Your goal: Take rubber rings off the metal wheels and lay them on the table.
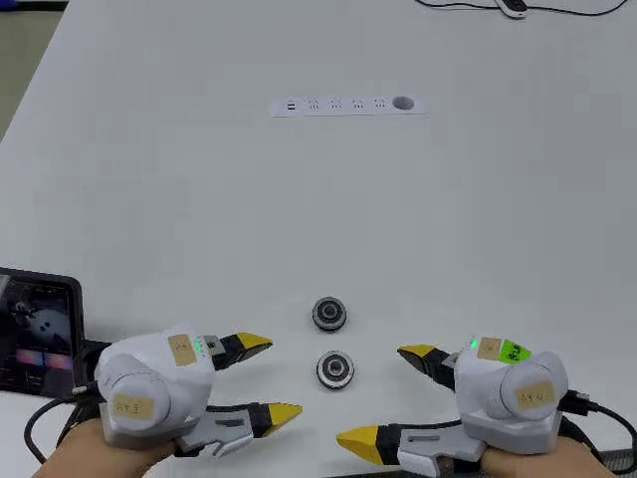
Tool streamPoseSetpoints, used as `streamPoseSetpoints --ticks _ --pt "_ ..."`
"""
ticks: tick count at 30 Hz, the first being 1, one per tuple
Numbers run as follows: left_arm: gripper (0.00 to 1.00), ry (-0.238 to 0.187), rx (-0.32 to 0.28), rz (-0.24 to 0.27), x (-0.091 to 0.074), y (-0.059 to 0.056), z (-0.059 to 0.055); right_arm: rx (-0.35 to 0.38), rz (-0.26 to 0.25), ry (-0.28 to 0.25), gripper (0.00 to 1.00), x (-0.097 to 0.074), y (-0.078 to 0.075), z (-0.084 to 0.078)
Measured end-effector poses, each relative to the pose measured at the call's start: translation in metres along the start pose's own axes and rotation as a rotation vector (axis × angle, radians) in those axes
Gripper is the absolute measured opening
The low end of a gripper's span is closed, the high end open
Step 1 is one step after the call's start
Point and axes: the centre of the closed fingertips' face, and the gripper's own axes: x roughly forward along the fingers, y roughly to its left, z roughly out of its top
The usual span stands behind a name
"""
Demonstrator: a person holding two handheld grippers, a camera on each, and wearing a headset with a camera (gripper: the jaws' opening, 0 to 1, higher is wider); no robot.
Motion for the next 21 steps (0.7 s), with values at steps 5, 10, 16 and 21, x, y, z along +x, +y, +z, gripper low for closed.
streamPoseSetpoints --ticks 5,10,16,21 --pt "0.41 0.01 0.019 -0.015 0.006 -0.002 0.002 0.047 0.012 -0.021 0.77 0.001 0.002 0.004" --pt "0.35 0.025 0.05 -0.028 0.012 -0.002 0.005 0.072 0.025 -0.028 0.74 0.002 0.003 0.006" --pt "0.29 0.038 0.086 -0.05 0.019 -0.004 0.009 0.11 0.039 -0.03 0.71 0.005 0.005 0.006" --pt "0.25 0.052 0.12 -0.068 0.027 -0.006 0.013 0.134 0.047 -0.033 0.7 0.008 0.005 0.006"
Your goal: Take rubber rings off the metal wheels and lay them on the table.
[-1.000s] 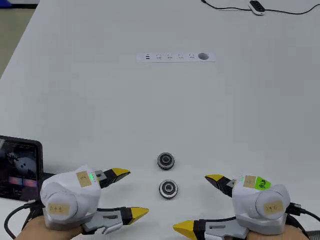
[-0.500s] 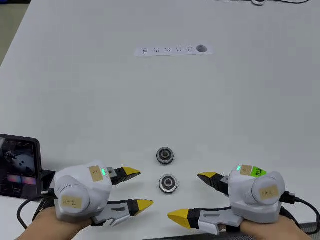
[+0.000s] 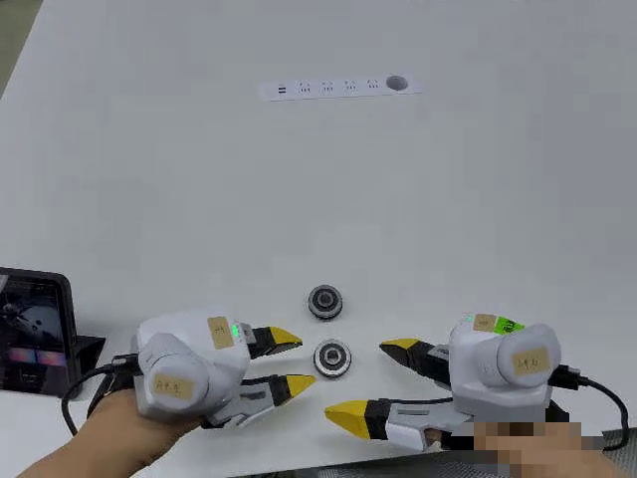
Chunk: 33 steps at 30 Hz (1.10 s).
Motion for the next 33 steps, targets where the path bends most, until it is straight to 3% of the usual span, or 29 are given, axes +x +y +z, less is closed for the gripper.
streamPoseSetpoints --ticks 17,33 --pt "0.16 0.064 0.063 -0.04 0.02 0.001 0.0 0.048 0.021 -0.021 0.68 0.005 0.0 0.003" --pt "0.16 0.116 0.119 -0.072 0.034 0.0 0.0 0.08 0.036 -0.039 0.67 0.007 -0.002 0.007"
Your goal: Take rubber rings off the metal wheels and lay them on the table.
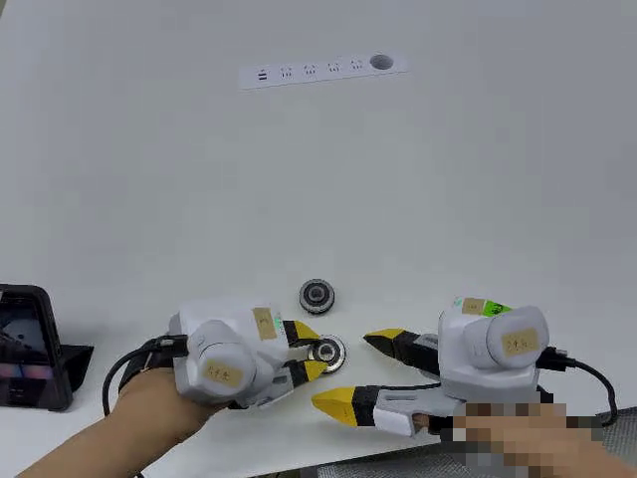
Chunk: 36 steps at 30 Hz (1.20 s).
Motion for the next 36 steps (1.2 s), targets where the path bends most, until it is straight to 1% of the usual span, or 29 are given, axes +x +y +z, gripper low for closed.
streamPoseSetpoints --ticks 7,9,10,16,23,30,36 --pt "0.15 0.018 0.02 -0.018 0.005 0.0 0.0 0.006 0.003 -0.004 0.67 0.001 -0.002 0.0" --pt "0.15 0.032 0.033 -0.022 0.006 0.0 -0.002 0.01 0.003 -0.006 0.67 0.0 -0.002 0.001" --pt "0.15 0.027 0.032 -0.023 0.007 0.0 -0.001 0.012 0.004 -0.007 0.67 0.0 -0.002 0.001" --pt "0.14 0.034 0.035 -0.031 0.007 0.0 -0.001 0.037 0.013 -0.019 0.67 0.001 -0.001 0.003" --pt "0.13 0.039 0.016 -0.034 0.007 0.001 -0.002 0.066 0.027 -0.03 0.67 0.005 0.001 0.007" --pt "0.12 0.042 -0.017 -0.034 0.007 0.001 -0.002 0.077 0.039 -0.027 0.67 0.009 0.003 0.009" --pt "0.12 0.046 -0.02 -0.041 0.007 0.002 -0.003 0.105 0.055 -0.031 0.67 0.012 0.005 0.011"
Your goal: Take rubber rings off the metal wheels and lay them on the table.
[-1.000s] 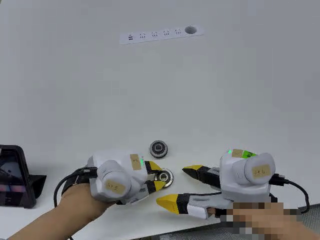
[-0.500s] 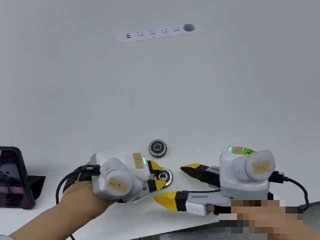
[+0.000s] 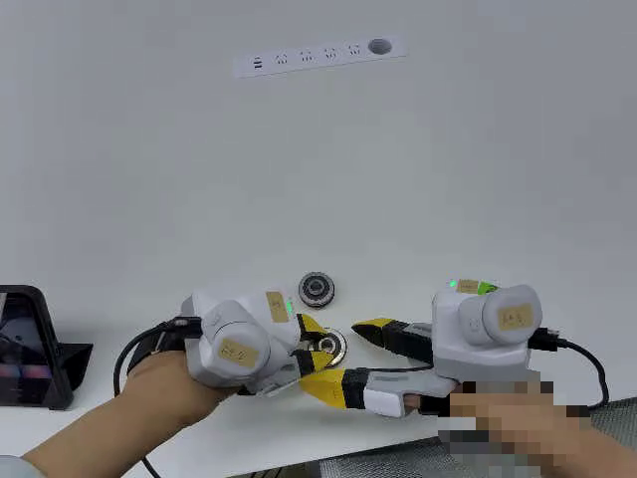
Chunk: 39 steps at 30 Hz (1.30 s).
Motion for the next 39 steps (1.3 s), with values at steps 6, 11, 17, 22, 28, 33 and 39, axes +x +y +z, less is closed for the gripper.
streamPoseSetpoints --ticks 6,11,17,22,28,33,39 --pt "0.12 -0.002 0.0 -0.002 0.0 0.0 0.0 0.013 0.016 0.021 0.67 0.003 0.0 -0.002" --pt "0.12 -0.005 -0.005 -0.003 0.0 0.0 0.0 0.043 0.045 0.026 0.68 0.004 0.003 -0.002" --pt "0.12 -0.017 -0.024 -0.001 0.0 0.0 0.0 0.03 0.074 0.047 0.7 0.006 0.006 -0.005" --pt "0.12 -0.019 -0.027 -0.002 0.0 0.0 0.0 -0.008 0.075 0.072 0.66 0.006 0.005 -0.009" --pt "0.12 -0.021 -0.031 0.0 0.0 0.0 0.0 0.037 0.062 0.043 0.58 -0.002 -0.003 -0.003" --pt "0.12 -0.023 -0.033 0.001 0.0 0.0 0.0 0.096 0.038 0.013 0.55 -0.001 -0.014 0.001" --pt "0.12 -0.022 -0.031 0.003 0.0 0.0 0.0 0.121 0.036 0.01 0.51 0.004 -0.014 0.003"
